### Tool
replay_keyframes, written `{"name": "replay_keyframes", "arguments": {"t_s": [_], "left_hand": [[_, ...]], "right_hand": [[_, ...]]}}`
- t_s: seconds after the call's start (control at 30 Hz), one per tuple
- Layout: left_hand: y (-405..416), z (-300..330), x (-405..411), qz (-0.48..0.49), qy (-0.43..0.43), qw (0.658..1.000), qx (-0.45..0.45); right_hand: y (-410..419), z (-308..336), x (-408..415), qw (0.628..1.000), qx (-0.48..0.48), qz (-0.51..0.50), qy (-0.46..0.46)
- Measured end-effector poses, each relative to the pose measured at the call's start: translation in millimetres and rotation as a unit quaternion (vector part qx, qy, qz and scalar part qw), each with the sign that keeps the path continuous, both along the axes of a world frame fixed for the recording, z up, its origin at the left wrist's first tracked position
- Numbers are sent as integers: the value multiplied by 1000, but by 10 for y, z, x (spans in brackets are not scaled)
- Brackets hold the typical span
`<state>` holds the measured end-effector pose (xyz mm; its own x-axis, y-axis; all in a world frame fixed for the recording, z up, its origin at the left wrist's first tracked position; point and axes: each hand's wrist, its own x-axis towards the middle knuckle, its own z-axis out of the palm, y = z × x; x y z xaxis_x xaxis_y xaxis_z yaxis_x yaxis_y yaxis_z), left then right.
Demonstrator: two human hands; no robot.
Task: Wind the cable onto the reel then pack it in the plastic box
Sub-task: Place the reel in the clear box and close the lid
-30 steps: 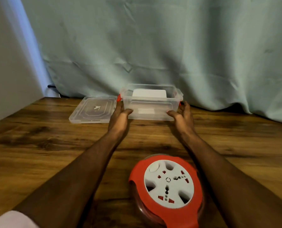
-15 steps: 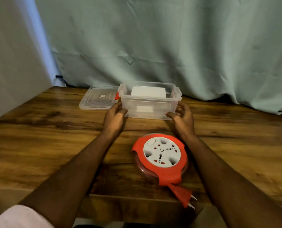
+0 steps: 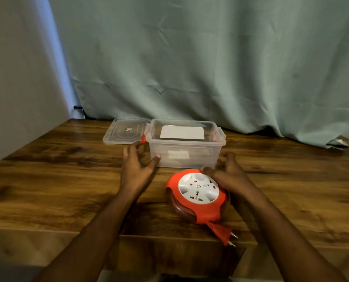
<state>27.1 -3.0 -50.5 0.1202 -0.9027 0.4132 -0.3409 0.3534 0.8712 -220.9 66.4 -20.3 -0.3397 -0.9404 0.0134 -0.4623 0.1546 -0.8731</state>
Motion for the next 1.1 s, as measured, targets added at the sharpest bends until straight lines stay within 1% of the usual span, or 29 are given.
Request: {"name": "replay_keyframes", "arguments": {"t_s": [0.03, 0.07, 0.1, 0.13, 0.23, 0.3, 0.4, 0.47, 0.53, 0.6, 0.67, 0.77, 0.87, 0.93, 1.0, 1.1], "left_hand": [[-9, -10, 19, 4, 0, 1000, -17], [-20, -16, 30, -3, 2, 999, -35], [-18, -11, 27, -17, 1, 998, -52], [-23, -14, 20, -31, -6, 997, -64], [-31, -10, -12, -40, -56, 994, -81], [-40, -18, -23, -34, -59, 995, -77], [-68, -43, -1, -35, -49, 995, -78], [-83, -52, 11, -45, -41, 996, -69], [-75, -48, 16, -52, -34, 996, -65], [-70, -52, 18, -55, -31, 996, -66], [-68, -52, 12, -61, -22, 996, -64], [-80, -37, 7, -67, -20, 996, -49], [-73, -27, 6, -61, -31, 997, -35], [-76, -33, 3, -64, -32, 997, -32], [-85, -45, -1, -78, -24, 996, -28], [-89, -47, 6, -108, 6, 994, -21]], "right_hand": [[50, 80, -20, 994, 47, 35, 94], [90, 170, -28, 977, 92, 78, 174], [108, 236, -44, 961, 130, 115, 215], [100, 280, -62, 953, 155, 139, 220], [60, 342, -100, 950, 183, 171, 188], [57, 385, -114, 949, 192, 186, 167], [65, 430, -94, 960, 184, 193, 88], [42, 412, -84, 968, 163, 187, 20], [26, 431, -72, 969, 137, 205, -12], [35, 562, -81, 970, 101, 222, -15], [42, 800, -102, 977, 43, 211, 4], [1, 1281, -115, 982, -80, 158, 59], [-69, 1804, -82, 967, -190, 113, 128], [-118, 2106, 13, 943, -247, 109, 192], [-206, 2269, 169, 916, -281, 126, 255], [-431, 2240, 461, 874, -279, 162, 362]]}}
